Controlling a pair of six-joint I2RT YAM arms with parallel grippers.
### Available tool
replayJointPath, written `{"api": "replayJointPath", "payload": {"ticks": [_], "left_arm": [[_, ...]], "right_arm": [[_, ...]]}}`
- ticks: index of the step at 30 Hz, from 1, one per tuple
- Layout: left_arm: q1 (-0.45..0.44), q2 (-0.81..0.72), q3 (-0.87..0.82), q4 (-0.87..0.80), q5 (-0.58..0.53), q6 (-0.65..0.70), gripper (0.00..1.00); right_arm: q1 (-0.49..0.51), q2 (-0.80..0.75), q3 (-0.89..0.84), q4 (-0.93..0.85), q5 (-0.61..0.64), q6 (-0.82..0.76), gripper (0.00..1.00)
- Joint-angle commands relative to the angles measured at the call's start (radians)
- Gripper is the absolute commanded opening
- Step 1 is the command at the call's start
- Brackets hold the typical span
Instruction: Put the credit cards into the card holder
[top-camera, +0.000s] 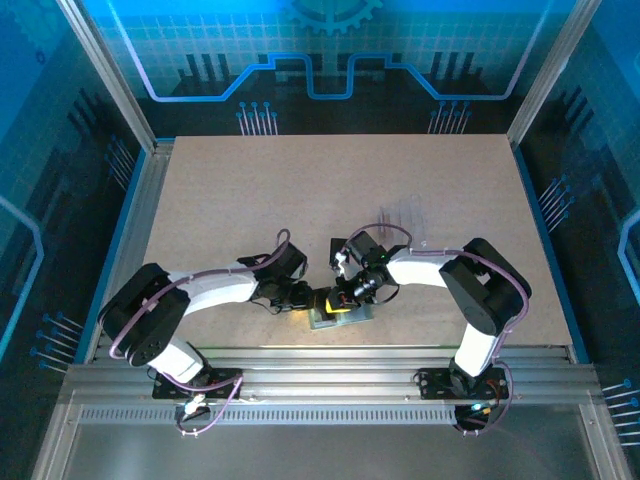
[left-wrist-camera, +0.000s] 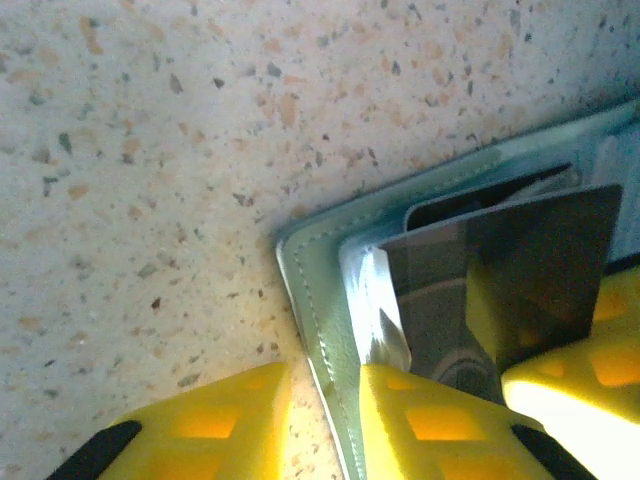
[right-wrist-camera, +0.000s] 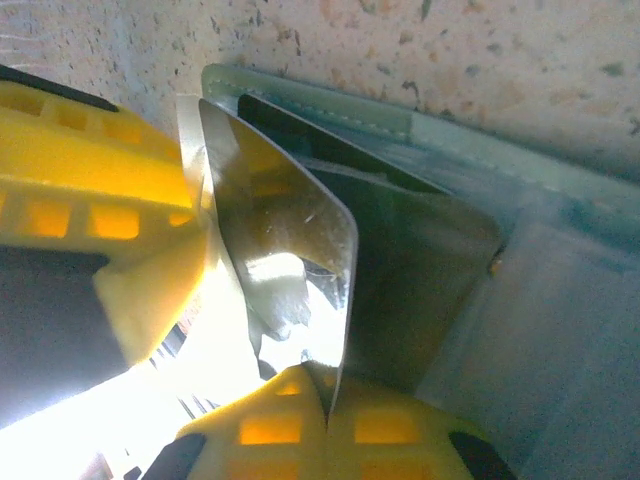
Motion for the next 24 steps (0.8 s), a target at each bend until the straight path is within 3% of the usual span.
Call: {"api": "replayJointPath", "payload": {"ticks": [1,18,24], "left_arm": [[-0.015,-0.026,0.033,-0.031,0.024,0.009,0.29],[-0.033,0.067,0.126,-0.003,0.054,0.0,0.27],[-0.033,0.098,0.152,0.004,0.065,0.001,0.26]], "right_arm": [[0.031,0.059,-0.03,-0.105,0.124,-0.029,0.04],[0.037,0.043,-0.015,-0.128,0.141,-0.056,0.13],[0.038,0.005,-0.021,-0.141,0.147,-0.063,0.23]]}}
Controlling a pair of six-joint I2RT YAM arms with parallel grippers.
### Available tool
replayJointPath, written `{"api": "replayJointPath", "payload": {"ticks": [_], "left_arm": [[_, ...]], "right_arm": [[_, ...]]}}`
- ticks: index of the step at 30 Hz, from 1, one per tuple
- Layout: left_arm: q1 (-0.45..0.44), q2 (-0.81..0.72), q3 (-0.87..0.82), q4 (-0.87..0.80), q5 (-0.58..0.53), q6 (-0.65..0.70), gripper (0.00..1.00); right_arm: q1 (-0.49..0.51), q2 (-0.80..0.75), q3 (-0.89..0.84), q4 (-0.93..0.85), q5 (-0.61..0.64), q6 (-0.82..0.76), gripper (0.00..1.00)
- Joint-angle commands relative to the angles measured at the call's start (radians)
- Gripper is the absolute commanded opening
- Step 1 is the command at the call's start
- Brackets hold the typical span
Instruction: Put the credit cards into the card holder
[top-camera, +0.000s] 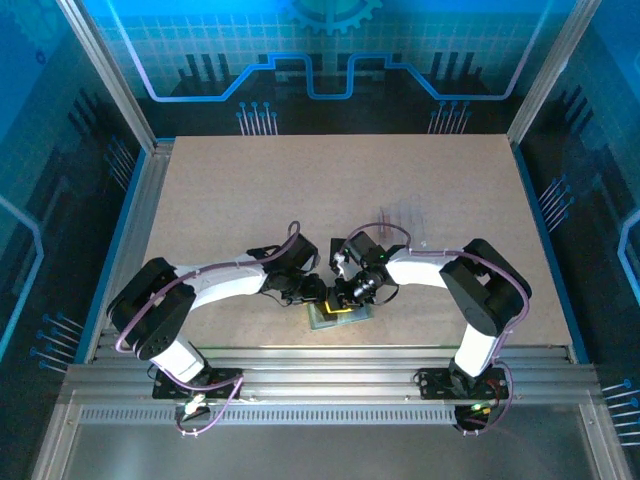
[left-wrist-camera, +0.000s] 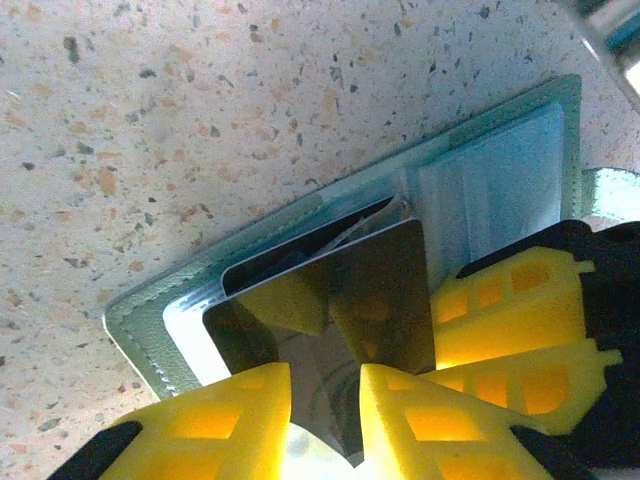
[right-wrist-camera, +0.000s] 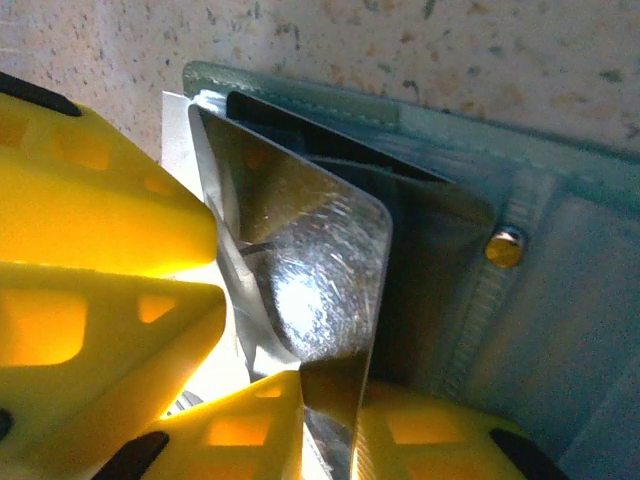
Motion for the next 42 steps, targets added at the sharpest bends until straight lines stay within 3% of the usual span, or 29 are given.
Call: {"api": "replayJointPath", "payload": {"ticks": [1,11,21,35,42], "left_arm": [[-0.007,0.036,0.028,0.027,0.026,0.003,0.26],[-0.005,0.011,0.018,0.011,0.018,-0.002,0.26],[0.113,-0.154,-0.06,-0.006,0.099,0.0,0.29],[0.136,-0.077,-0.177,0.081,0.128,-0.008,0.23],[0.137,-0.058,-0.203,0.118,0.137,-0.019,0.22]], "right_arm": [[0.027,0.007,-0.029,-0.112,0.109,-0.024,0.24],[0.037,-0.033,-0.009,-0.132,0.111,-0.044,0.37],[0.04,-0.022,0.001,-0.113,0.081,-0.043,0.39],[0.095,0.008,0.057,-0.075,0.054,-0.008,0.4],[0.099,-0.028,0.043,-0.057,0.122,0.071,0.44]]}}
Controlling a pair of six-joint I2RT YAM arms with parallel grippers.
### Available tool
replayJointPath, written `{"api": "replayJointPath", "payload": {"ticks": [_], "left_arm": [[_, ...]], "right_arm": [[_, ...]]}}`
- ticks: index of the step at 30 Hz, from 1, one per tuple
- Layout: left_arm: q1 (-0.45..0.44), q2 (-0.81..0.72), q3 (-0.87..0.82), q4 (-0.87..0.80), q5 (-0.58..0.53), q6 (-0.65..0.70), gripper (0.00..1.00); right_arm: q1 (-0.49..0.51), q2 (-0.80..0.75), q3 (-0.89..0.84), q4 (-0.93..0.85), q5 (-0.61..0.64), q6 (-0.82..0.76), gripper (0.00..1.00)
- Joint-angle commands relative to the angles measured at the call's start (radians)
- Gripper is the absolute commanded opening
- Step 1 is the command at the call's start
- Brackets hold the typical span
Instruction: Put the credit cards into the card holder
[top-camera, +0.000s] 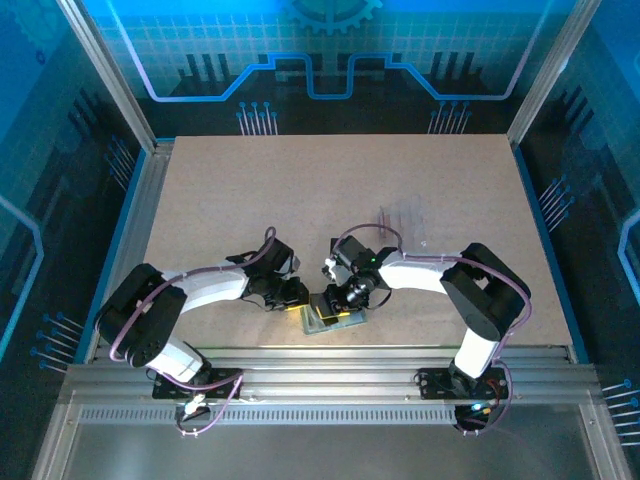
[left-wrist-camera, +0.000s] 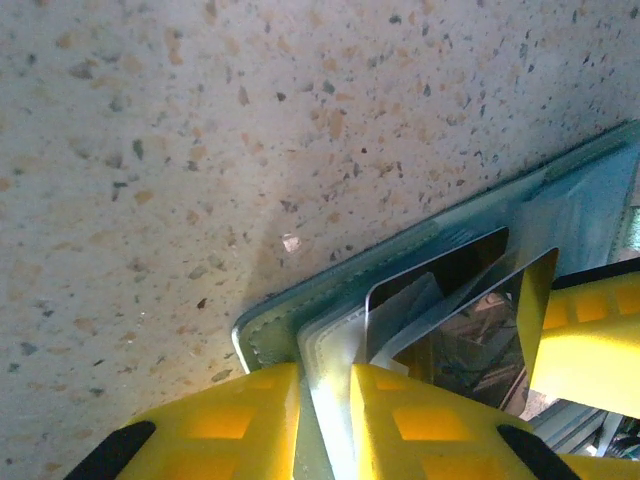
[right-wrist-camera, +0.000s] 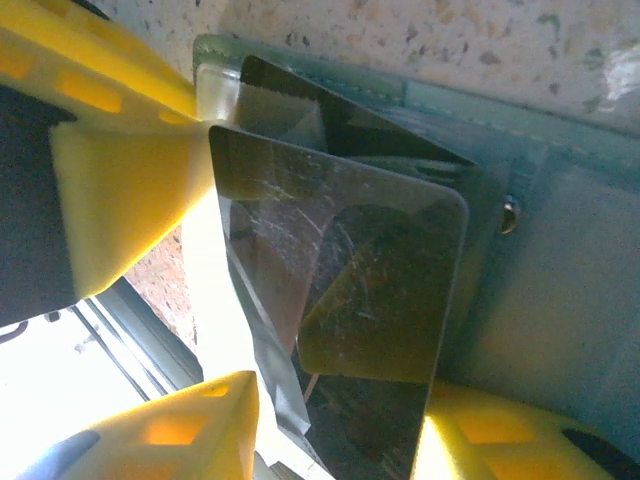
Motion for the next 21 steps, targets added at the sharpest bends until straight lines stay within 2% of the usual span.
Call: {"api": "replayJointPath", "payload": {"ticks": [1,14,21], "left_arm": [[0.002,0.016,-0.031,0.038,0.033,-0.019,0.22],[-0.005,0.027,-0.049,0.088,0.033,-0.053,0.22],[-0.005,0.026,-0.05,0.091,0.025,-0.058,0.22]], "right_arm": [[0.012,-0.021,-0.002,0.003,0.058,0.064,0.45],[0.078,-0.012,0.033,0.044,0.111,0.182,0.45],[0.082,-0.052,0.084,-0.119,0.213,0.131,0.58]]}}
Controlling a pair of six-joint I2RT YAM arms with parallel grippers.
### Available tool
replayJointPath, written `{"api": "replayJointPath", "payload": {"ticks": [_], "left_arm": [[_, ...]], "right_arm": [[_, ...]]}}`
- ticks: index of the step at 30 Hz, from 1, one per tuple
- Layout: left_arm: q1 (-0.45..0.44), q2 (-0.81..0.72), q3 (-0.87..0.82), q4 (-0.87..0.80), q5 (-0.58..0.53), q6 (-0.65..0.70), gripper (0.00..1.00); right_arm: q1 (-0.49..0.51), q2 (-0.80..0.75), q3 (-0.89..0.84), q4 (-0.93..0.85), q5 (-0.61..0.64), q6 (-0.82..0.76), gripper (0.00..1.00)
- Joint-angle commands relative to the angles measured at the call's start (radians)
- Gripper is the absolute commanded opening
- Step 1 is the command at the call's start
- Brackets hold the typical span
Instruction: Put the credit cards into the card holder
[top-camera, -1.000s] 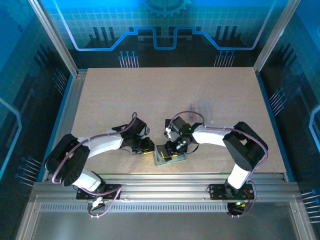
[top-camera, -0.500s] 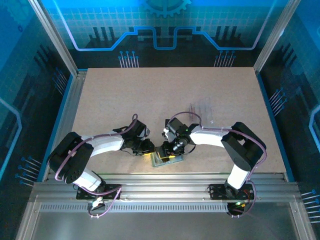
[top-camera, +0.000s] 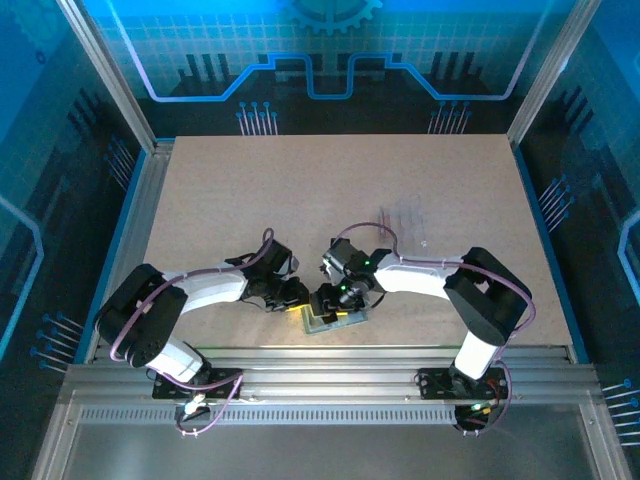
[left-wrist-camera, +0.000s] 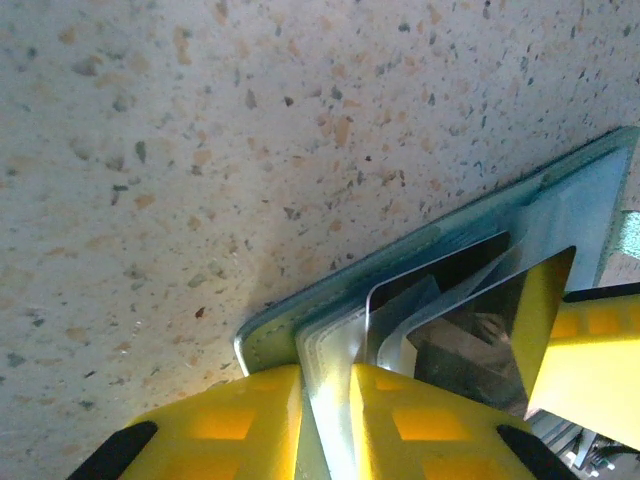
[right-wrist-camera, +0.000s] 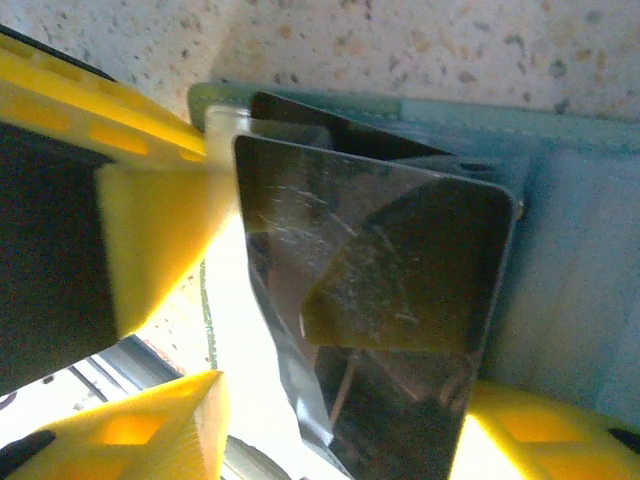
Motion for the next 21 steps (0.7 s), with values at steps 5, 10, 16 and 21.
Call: {"api": "replayJointPath", "payload": {"ticks": [5,10,16,21], "left_arm": [[-0.008,0.025,-0.026,0.039,0.008,-0.011,0.22],[-0.009,0.022,-0.024,0.031,0.005,-0.007,0.22],[-0.009,0.022,-0.029,0.031,0.002,-0.006,0.22],[-0.008,0.025,-0.031,0.034,0.003,-0.006,0.22]], "right_arm": [[0.014,-0.028,0.063,-0.149,0.112,-0.029,0.6],[0.024,-0.026,0.087,-0.202,0.155,-0.036,0.61],[0.051,-0.109,0.111,-0.256,0.244,-0.071,0.57],[0.053,-0.179,0.149,-0.426,0.467,-0.073,0.54]]}}
